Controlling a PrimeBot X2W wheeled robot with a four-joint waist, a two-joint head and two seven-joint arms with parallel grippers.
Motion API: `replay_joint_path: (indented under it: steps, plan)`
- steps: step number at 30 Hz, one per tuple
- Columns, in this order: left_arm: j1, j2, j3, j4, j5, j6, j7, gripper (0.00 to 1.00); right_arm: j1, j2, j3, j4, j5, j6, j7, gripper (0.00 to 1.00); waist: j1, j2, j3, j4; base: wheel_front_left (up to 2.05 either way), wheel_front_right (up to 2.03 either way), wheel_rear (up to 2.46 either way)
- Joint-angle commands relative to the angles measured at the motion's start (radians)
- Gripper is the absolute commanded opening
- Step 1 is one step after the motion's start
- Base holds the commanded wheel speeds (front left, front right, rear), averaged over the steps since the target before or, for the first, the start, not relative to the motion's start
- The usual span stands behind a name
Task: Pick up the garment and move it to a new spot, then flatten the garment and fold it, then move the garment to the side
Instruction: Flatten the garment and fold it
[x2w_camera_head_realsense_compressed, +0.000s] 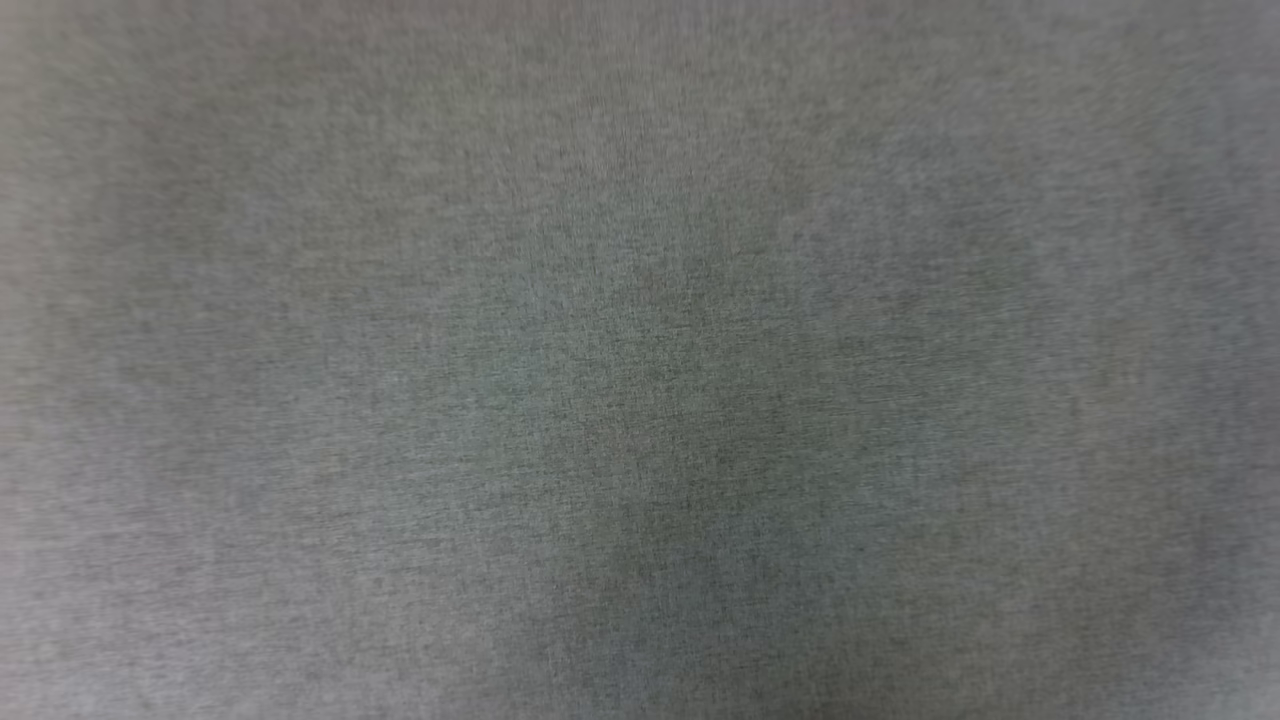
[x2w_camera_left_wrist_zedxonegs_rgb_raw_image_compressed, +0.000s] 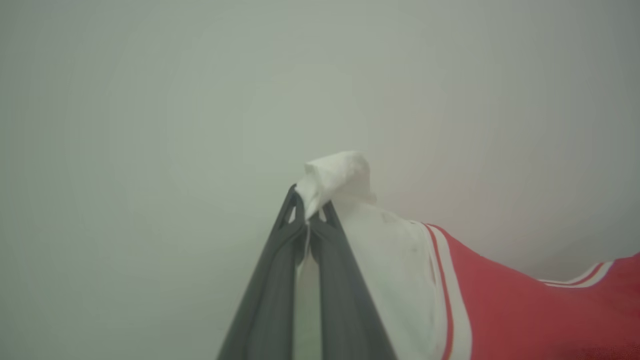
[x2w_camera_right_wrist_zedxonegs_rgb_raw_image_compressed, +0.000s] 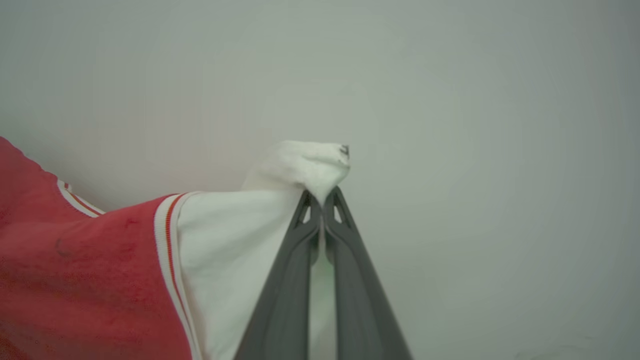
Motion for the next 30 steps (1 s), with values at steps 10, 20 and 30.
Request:
replay_joint_path:
  steps: [10, 20, 30]
  plan:
    - [0.056, -0.036, 0.014, 0.084, -0.042, -0.040, -0.054, 0.00, 0.018, 0.011, 0.097, 0.092, 0.075, -0.001, -0.060, 0.00, -0.0002, -0.0001, 0.053, 0.007, 0.00, 0.00, 0.00]
    - [0.316, -0.050, 0.068, 0.061, -0.094, -0.061, -0.091, 0.00, 0.239, -0.058, 0.185, 0.053, 0.191, -0.001, -0.051, 0.00, -0.0002, -0.0001, -0.092, 0.034, 0.00, 0.00, 0.00]
    - [0.829, -0.067, 0.151, -0.163, -0.095, -0.003, -0.095, 0.00, 0.709, -0.126, 0.152, -0.074, 0.285, -0.001, 0.010, 0.00, -0.0002, -0.0001, -0.309, 0.072, 0.00, 0.00, 0.00]
